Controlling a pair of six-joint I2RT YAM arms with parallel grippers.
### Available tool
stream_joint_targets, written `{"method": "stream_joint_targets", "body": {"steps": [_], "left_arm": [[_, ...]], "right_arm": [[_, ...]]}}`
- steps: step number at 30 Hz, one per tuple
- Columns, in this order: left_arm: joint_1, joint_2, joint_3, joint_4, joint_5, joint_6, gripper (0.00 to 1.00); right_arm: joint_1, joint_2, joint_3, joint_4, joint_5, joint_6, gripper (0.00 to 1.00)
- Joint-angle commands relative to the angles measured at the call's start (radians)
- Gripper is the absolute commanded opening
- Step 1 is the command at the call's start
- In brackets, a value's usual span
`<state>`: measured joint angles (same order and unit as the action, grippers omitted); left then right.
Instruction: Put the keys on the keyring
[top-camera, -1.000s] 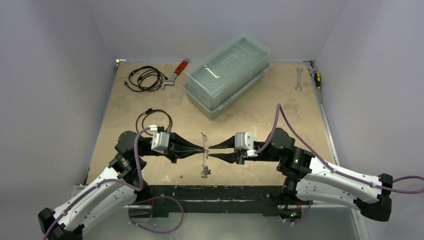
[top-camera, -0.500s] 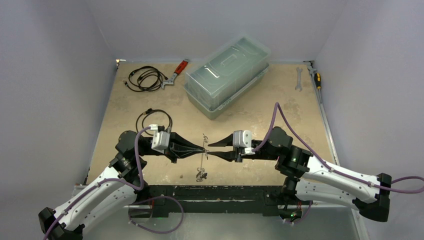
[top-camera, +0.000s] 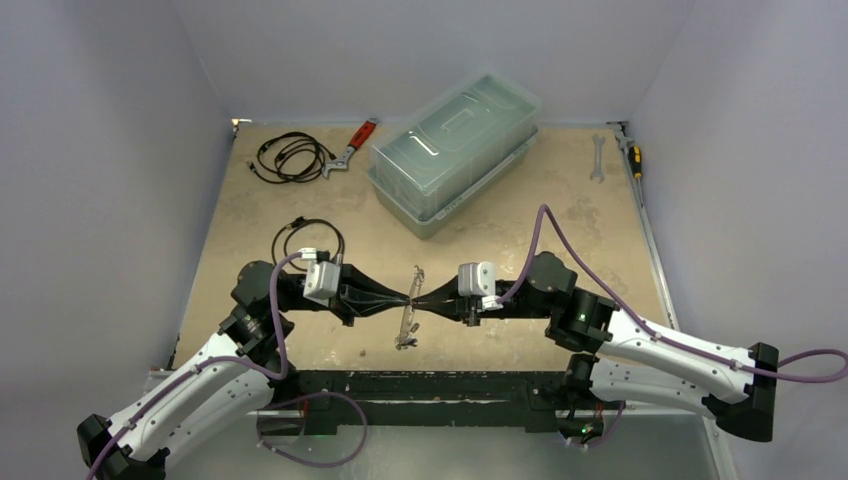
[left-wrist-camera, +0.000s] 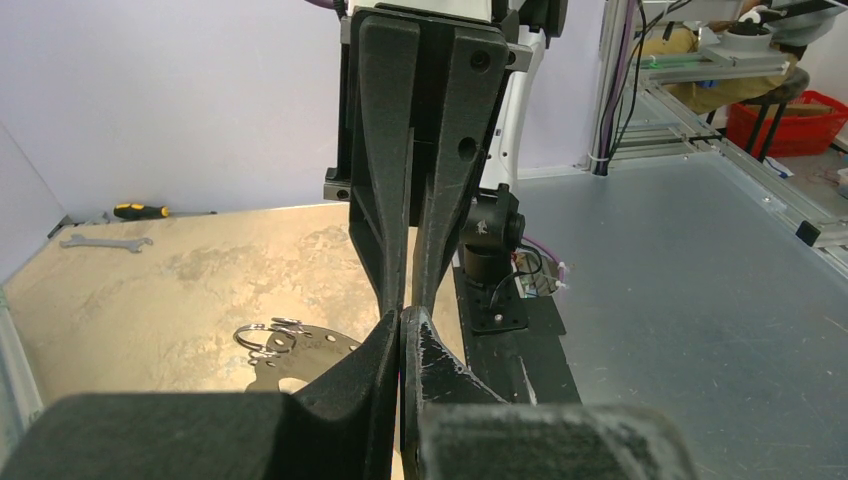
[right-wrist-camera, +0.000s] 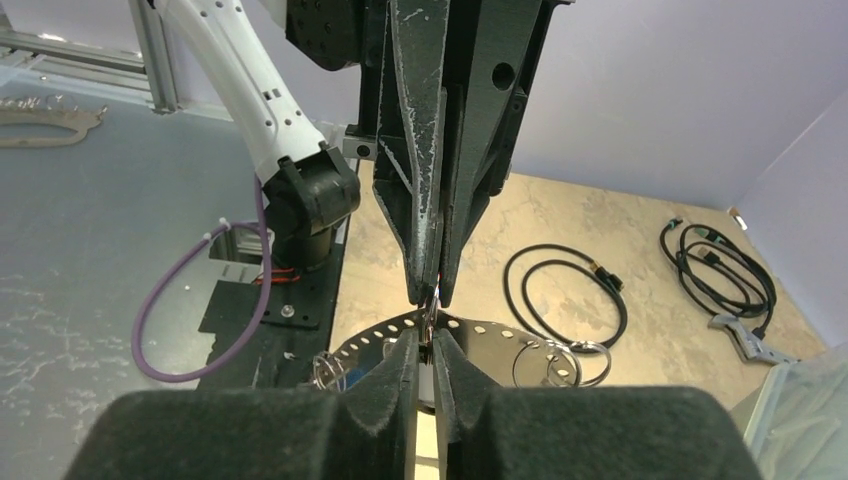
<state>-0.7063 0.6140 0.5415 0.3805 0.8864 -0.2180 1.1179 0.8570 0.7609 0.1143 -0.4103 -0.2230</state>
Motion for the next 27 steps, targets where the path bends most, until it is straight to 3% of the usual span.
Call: {"method": "stream_joint_targets", "body": {"steps": [1, 4, 27], "left_arm": [[0.008, -0.005, 0.002, 0.066, 0.002, -0.009, 0.00], [0.007, -0.005, 0.003, 0.065, 0.000, -0.008, 0.00], [0.018, -0.009, 0.005, 0.048, -0.027, 0.000, 0.00]], "right_arm": [[-0.004, -0.007, 0.027, -0.006, -0.018, -0.006, 0.07], [-0.004, -0.006, 0.026, -0.006, -0.017, -0.006, 0.00], [-0.006, 0.024, 0.020, 0.040, -0.001, 0.012, 0.00]]}}
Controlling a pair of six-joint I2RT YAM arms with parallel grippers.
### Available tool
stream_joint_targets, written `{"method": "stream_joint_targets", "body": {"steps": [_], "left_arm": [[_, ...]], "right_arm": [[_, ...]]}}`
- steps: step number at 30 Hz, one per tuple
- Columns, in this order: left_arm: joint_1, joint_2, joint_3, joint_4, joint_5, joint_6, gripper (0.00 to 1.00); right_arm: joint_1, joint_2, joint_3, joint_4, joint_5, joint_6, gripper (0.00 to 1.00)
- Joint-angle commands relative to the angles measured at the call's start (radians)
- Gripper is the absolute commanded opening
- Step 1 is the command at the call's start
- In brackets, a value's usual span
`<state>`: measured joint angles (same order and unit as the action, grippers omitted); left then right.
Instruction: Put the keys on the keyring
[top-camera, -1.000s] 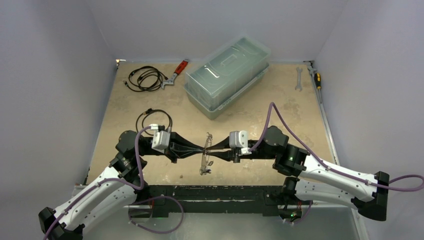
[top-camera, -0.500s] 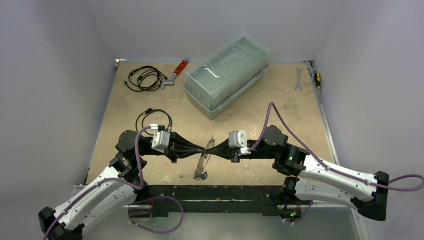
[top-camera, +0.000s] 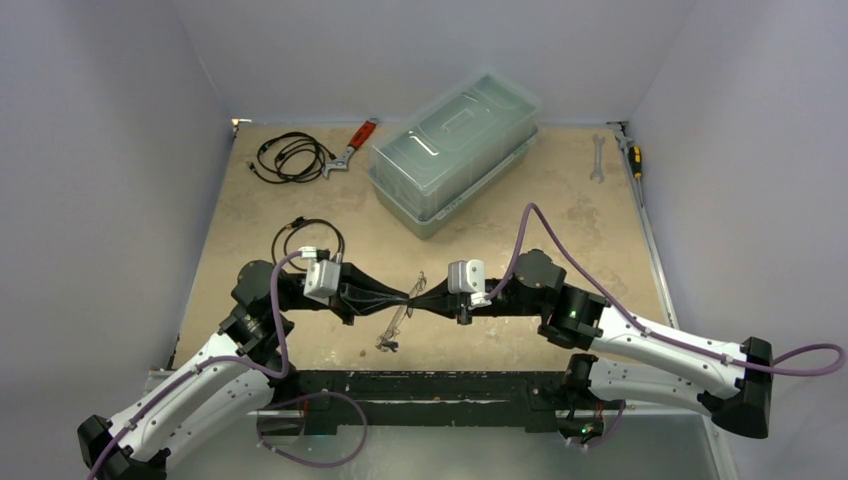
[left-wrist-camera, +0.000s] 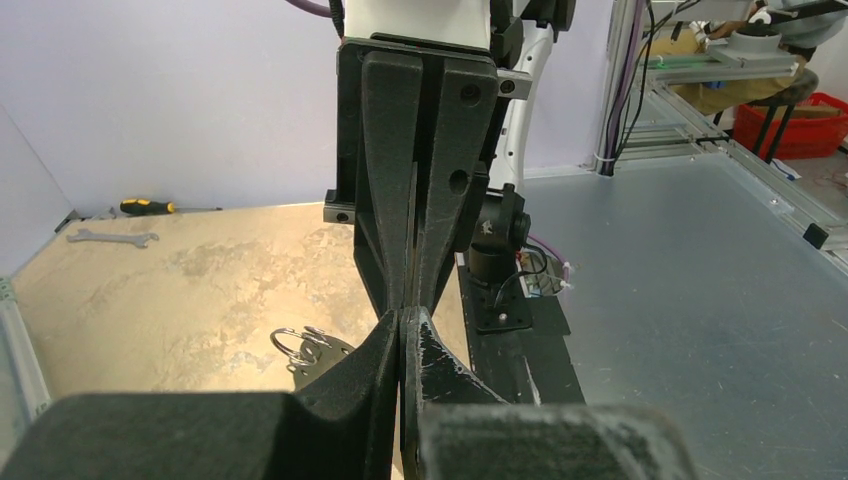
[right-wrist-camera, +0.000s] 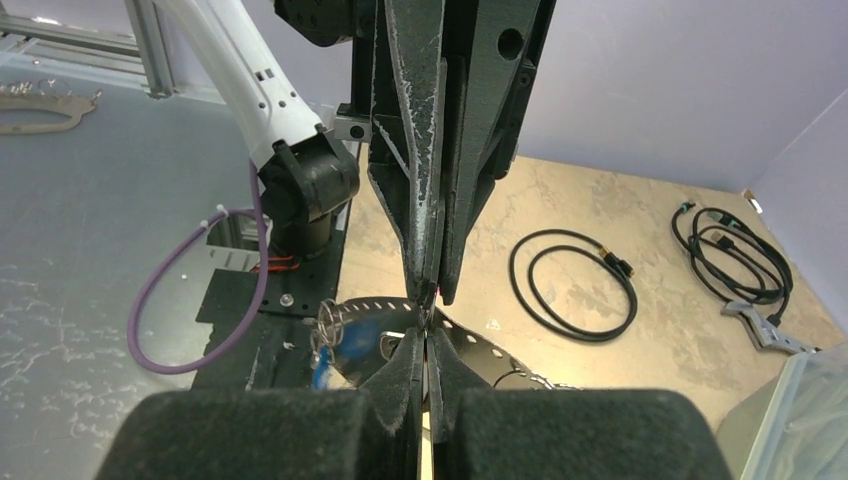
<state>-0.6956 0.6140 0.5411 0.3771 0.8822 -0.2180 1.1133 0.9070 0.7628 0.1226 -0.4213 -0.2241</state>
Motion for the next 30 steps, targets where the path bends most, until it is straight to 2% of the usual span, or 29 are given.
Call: {"method": "stream_joint_targets", "body": {"steps": [1, 3, 6, 9, 21, 30], "left_arm": [[0.007, -0.010, 0.005, 0.049, -0.027, 0.001, 0.00], [0.010, -0.012, 0.006, 0.046, -0.032, 0.004, 0.00], [0.011, -0.013, 0.006, 0.046, -0.036, 0.004, 0.00], [0.011, -0.013, 0.005, 0.047, -0.035, 0.002, 0.00], [0.012, -0.015, 0.003, 0.054, -0.032, -0.004, 0.00], [0.013, -0.013, 0.003, 0.057, -0.029, -0.007, 0.00]], "right_arm": [[-0.001, -0.032, 0.013, 0.033, 0.019, 0.015, 0.00], [-0.001, -0.041, 0.004, 0.042, 0.031, 0.020, 0.00], [-0.001, -0.043, 0.000, 0.042, 0.028, 0.023, 0.18], [-0.001, -0.041, 0.000, 0.042, 0.019, 0.023, 0.30], [-0.001, -0.013, 0.010, 0.061, 0.011, 0.022, 0.31], [-0.001, 0.001, 0.013, 0.081, 0.020, 0.020, 0.28]]}}
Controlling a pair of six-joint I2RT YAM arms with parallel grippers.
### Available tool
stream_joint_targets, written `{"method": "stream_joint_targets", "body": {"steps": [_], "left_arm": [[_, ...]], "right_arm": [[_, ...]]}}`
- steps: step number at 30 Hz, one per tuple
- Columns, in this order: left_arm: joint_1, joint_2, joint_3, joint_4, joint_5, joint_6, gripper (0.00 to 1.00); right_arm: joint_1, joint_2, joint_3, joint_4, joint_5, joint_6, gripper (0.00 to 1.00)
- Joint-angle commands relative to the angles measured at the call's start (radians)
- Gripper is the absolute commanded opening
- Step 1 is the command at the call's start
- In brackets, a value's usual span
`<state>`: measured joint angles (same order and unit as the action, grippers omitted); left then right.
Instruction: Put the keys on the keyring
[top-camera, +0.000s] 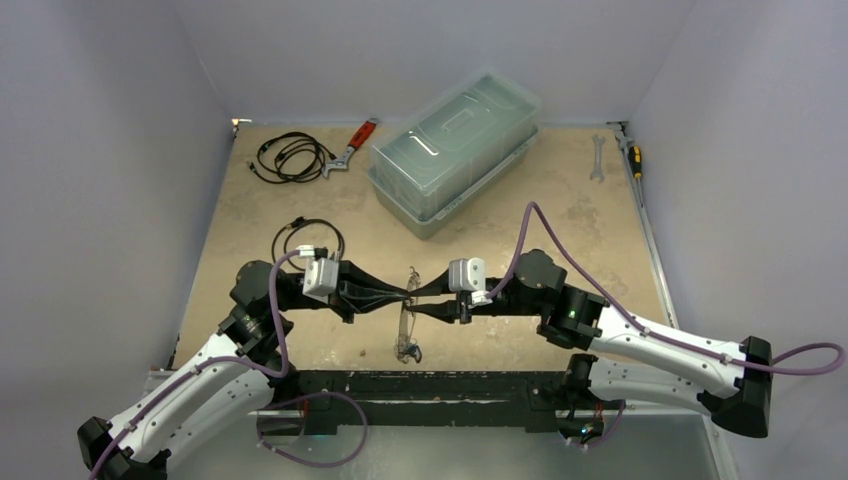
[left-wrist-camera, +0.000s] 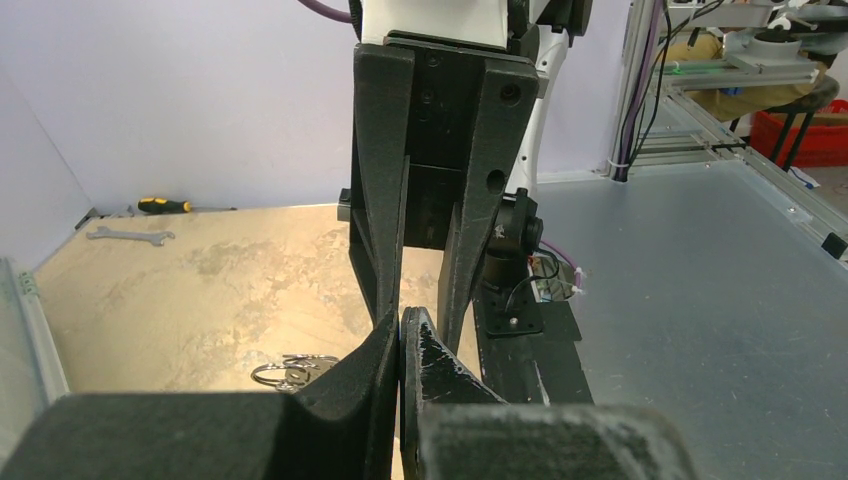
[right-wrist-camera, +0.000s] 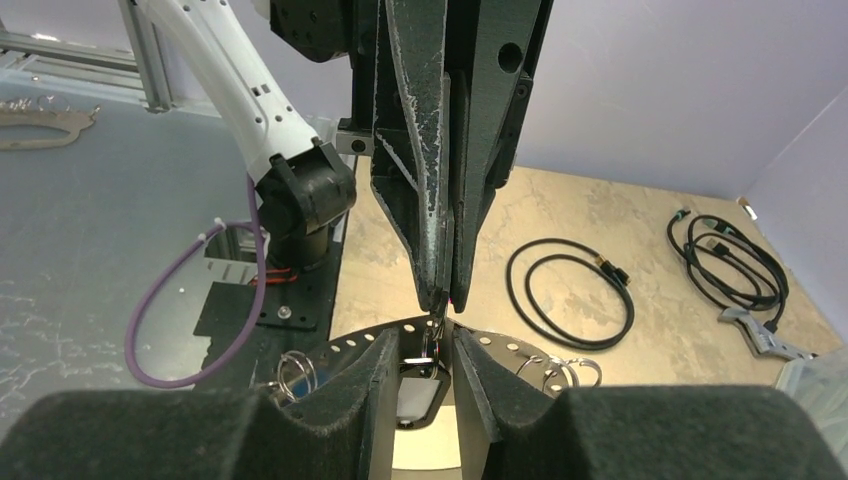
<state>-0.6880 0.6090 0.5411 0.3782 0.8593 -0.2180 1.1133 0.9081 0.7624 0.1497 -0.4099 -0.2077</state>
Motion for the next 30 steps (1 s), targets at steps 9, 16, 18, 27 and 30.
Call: {"method": "stream_joint_targets", "body": {"steps": [9, 16, 18, 27, 30], "left_arm": [[0.005, -0.005, 0.003, 0.061, -0.008, -0.012, 0.00], [0.009, -0.006, 0.002, 0.070, -0.008, -0.022, 0.00], [0.011, -0.006, 0.001, 0.074, -0.008, -0.023, 0.00], [0.012, -0.008, 0.001, 0.076, -0.008, -0.026, 0.00], [0.014, -0.008, 0.006, 0.051, -0.006, -0.006, 0.00]], "right_arm": [[-0.001, 0.011, 0.010, 0.074, 0.019, 0.004, 0.24], [-0.001, 0.016, 0.002, 0.099, 0.040, 0.005, 0.20], [-0.001, 0.020, 0.002, 0.100, 0.040, 0.005, 0.20], [-0.001, 0.026, 0.000, 0.097, 0.045, 0.005, 0.00], [-0.001, 0.026, 0.006, 0.077, 0.050, 0.002, 0.00]]}}
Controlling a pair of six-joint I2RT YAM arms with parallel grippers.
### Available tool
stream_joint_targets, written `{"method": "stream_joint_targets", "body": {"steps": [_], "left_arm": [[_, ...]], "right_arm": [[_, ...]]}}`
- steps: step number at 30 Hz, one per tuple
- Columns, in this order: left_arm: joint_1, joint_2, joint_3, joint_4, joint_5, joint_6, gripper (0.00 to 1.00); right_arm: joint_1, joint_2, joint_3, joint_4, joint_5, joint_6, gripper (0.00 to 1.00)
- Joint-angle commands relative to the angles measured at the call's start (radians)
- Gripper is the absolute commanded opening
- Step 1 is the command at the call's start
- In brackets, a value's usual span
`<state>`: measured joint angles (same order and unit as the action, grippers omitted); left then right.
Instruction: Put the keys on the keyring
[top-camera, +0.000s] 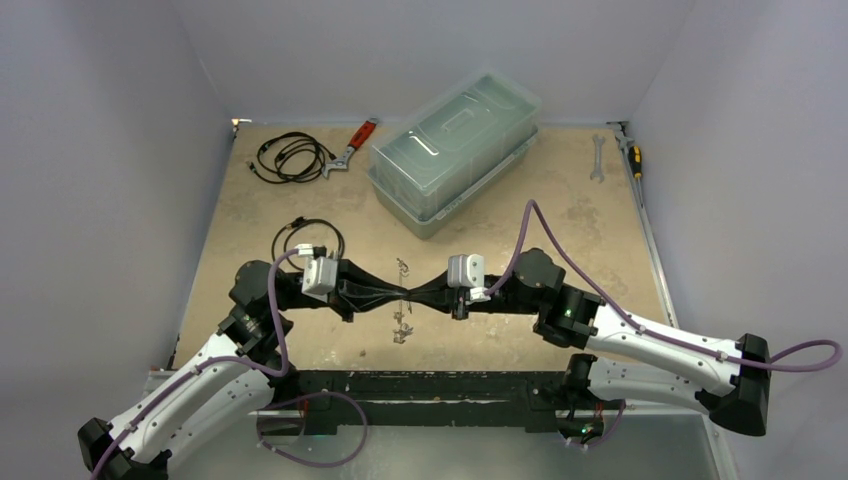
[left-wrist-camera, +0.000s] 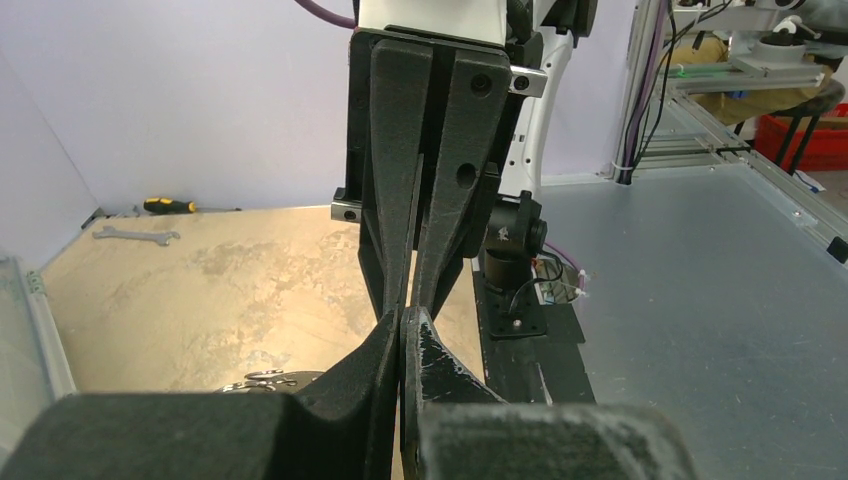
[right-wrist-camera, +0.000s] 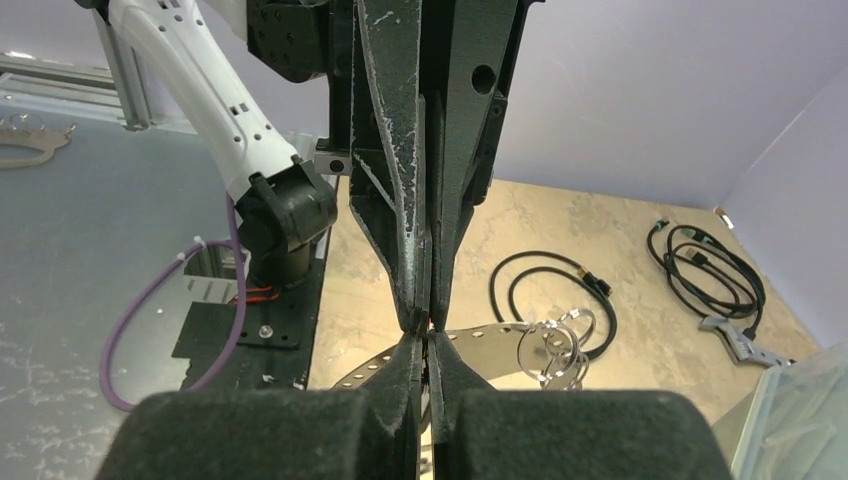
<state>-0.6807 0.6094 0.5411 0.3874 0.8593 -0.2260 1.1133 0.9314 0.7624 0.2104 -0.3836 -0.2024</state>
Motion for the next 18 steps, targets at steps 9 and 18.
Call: {"method": "stream_joint_targets", "body": {"steps": [9, 18], "left_arm": [[0.006, -0.040, 0.064, -0.174, -0.031, 0.159, 0.53], [0.006, -0.003, 0.132, -0.437, -0.052, 0.384, 0.50]], "right_arm": [[-0.001, 0.020, 0.159, -0.308, 0.206, -0.048, 0.00], [0.004, 0.106, 0.359, -0.649, 0.244, -0.037, 0.00]]}}
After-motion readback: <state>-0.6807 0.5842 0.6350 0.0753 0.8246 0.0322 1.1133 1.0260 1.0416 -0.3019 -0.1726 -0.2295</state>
